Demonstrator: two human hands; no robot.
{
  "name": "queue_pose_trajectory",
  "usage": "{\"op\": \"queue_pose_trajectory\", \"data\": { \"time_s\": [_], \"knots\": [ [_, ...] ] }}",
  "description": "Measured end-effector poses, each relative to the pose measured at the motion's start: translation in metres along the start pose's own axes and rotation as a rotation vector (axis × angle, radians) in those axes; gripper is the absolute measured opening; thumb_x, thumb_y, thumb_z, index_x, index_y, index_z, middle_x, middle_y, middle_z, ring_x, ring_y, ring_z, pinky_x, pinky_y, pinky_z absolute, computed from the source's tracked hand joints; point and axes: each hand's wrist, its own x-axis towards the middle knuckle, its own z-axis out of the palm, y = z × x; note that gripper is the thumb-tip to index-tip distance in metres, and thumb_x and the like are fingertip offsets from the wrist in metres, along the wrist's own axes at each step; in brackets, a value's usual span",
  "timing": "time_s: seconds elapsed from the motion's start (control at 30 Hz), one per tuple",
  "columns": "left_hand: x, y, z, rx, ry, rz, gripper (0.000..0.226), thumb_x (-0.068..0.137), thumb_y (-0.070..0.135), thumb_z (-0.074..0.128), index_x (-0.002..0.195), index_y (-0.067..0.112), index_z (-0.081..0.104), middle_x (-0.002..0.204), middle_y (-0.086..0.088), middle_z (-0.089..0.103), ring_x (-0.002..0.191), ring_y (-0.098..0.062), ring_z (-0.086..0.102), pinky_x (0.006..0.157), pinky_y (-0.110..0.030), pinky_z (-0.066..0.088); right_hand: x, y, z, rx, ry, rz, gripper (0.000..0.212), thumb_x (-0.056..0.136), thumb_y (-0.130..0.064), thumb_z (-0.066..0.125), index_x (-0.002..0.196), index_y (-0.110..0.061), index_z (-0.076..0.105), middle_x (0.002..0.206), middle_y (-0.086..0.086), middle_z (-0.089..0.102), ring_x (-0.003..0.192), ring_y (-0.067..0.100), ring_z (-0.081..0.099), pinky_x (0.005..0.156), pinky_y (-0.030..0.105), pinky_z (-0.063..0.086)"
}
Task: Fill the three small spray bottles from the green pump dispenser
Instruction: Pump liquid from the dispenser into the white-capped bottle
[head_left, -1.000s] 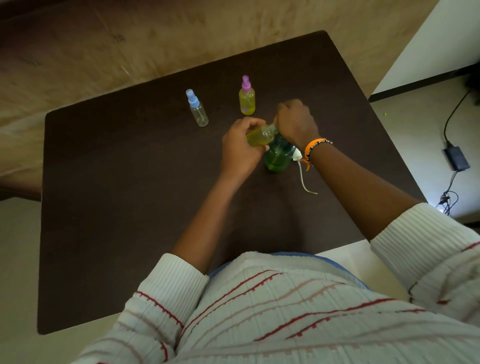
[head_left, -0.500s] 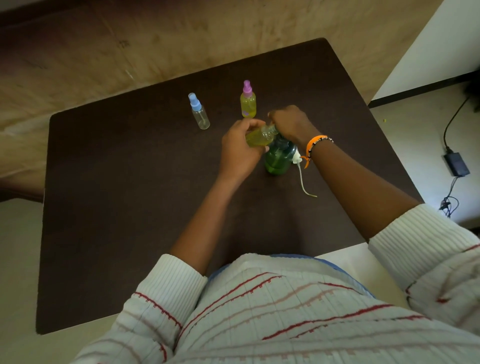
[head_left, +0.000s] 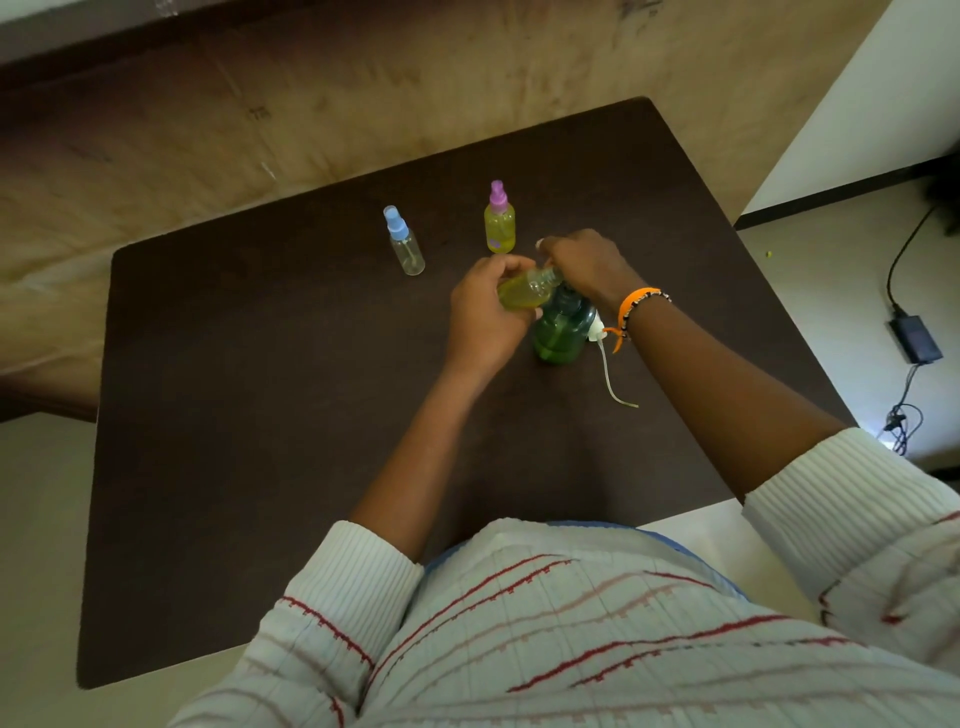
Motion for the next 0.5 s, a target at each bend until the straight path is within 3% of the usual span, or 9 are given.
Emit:
{"op": "queue_pose_trajectory", "data": {
  "time_s": [0.1, 0.23, 0.4, 0.5],
  "knots": [
    [0.0000, -0.0008, 0.0008, -0.007, 0.002, 0.000, 0.041, 0.061, -0.002, 0.074, 0.096, 0.016, 0.066, 0.099, -0.001, 0.066, 0.090, -0.013, 0.063, 0.079, -0.021, 0.048, -0.0009, 0.0034, 0.0043, 0.007, 0.065, -0.009, 0.038, 0.092, -0.037, 0.045, 0.100, -0.009, 0.070, 0.104, 0.013, 0.065, 0.101, 0.033, 0.060, 0.086, 0.037, 0.045],
    [0.0008, -0.0027, 0.0026, 0.010, -0.011, -0.020, 0.041, 0.061, -0.002, 0.075, 0.097, 0.016, 0.066, 0.099, 0.002, 0.065, 0.089, -0.010, 0.061, 0.077, -0.017, 0.047, -0.0024, 0.0064, 0.0090, -0.030, 0.217, -0.019, 0.039, 0.097, -0.033, 0.035, 0.106, -0.014, 0.068, 0.118, 0.015, 0.063, 0.108, 0.037, 0.058, 0.084, 0.035, 0.040],
    [-0.0002, -0.0042, 0.0017, -0.009, -0.019, -0.033, 0.041, 0.061, -0.001, 0.075, 0.097, 0.016, 0.066, 0.101, -0.001, 0.066, 0.092, -0.013, 0.063, 0.081, -0.026, 0.051, -0.0028, 0.0051, 0.0107, -0.042, 0.204, -0.026, 0.040, 0.099, -0.032, 0.033, 0.106, -0.012, 0.066, 0.120, 0.017, 0.062, 0.109, 0.039, 0.057, 0.087, 0.037, 0.041],
    [-0.0002, -0.0034, -0.0010, -0.018, -0.009, -0.022, 0.042, 0.060, -0.002, 0.076, 0.097, 0.015, 0.066, 0.100, -0.001, 0.066, 0.091, -0.014, 0.063, 0.081, -0.027, 0.051, -0.0037, 0.0008, 0.0070, -0.010, 0.083, 0.032, 0.042, 0.098, -0.028, 0.034, 0.118, -0.005, 0.063, 0.127, 0.021, 0.058, 0.116, 0.039, 0.054, 0.093, 0.038, 0.043]
  ]
}}
